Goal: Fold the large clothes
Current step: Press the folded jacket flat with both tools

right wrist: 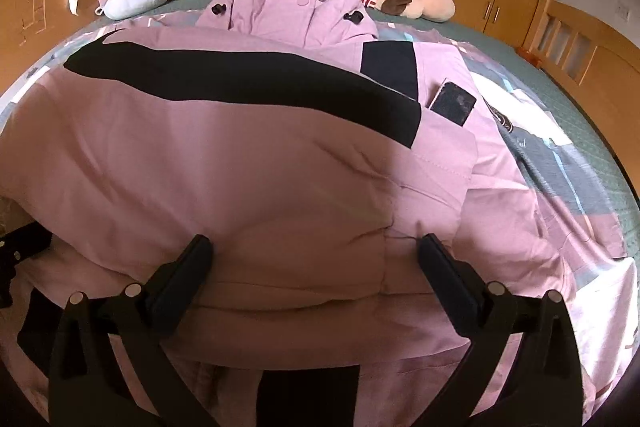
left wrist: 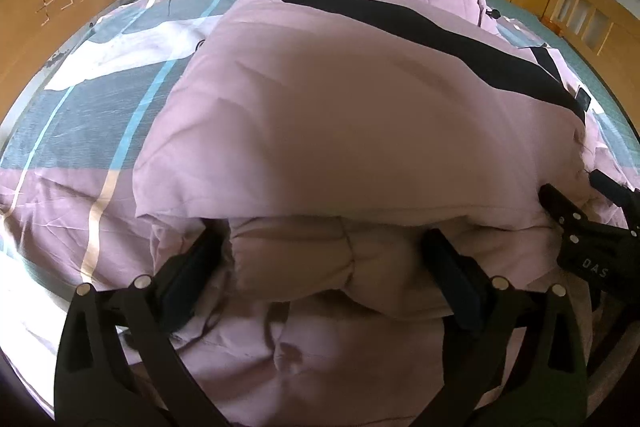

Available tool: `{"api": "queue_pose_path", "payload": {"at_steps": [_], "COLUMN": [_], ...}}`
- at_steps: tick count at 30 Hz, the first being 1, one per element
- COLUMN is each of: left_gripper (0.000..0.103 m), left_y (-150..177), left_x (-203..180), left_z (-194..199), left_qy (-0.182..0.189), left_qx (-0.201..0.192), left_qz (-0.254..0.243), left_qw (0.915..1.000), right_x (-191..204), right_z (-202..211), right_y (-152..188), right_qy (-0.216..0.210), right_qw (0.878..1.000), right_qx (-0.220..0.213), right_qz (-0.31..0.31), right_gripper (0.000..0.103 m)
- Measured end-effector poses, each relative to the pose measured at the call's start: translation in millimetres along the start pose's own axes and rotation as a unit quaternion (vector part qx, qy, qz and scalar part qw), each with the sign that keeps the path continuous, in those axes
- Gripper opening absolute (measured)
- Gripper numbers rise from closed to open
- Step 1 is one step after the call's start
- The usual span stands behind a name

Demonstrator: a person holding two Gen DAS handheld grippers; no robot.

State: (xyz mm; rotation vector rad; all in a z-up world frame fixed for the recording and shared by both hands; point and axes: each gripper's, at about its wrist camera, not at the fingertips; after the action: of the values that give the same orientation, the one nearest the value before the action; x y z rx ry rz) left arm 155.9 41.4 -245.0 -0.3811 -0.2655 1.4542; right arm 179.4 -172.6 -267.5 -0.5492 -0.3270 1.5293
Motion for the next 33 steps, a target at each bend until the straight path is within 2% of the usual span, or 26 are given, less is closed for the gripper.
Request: {"api": "queue_pose_path", "payload": {"at_steps": [8, 16, 25, 33], "left_gripper": [0.101, 0.101, 0.101, 0.101], "left_y": [2.1, 1.7, -1.0, -2.3], "left_x": [0.0, 5.5, 1.4, 1.1], "left_z": [0.9, -7.9, -13.6, -13.5], "left_qy": [0.001, 0.027, 0.019, 0.018], "left_qx": [-0.014, -0.027, -0.04, -0.035], "left_qz": [-0.002, 0.005, 0.01, 0.011], "left_qw": [0.9999, 0.9992, 0.999, 0.9992], "right_x": [-0.7, -0.7, -0.5, -1.6], "right_z": [1.1, 1.2, 1.0, 1.4], "right_y": [3.4, 3.9, 3.7, 3.6], "right_qy": [0.0, 0.002, 0.002, 0.002], "right_qw": [1.0, 1.0, 1.0, 1.0], "right_qx": [-0.001, -0.001, -0.001, -0.001], "right_qz": [-0.002, -0.002, -0.002, -0.002], "right_gripper": [0.102, 0.102, 0.102, 0.102]}}
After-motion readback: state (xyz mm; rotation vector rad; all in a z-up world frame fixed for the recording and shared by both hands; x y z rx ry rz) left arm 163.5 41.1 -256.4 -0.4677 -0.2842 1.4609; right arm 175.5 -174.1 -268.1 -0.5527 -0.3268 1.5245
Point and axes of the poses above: each gripper's, at about its wrist camera, not at the fingertips, and z roughly against the way its jaws point, x to its left, y to its underside, and after that the axes turned 10 degrees about x, right-handed
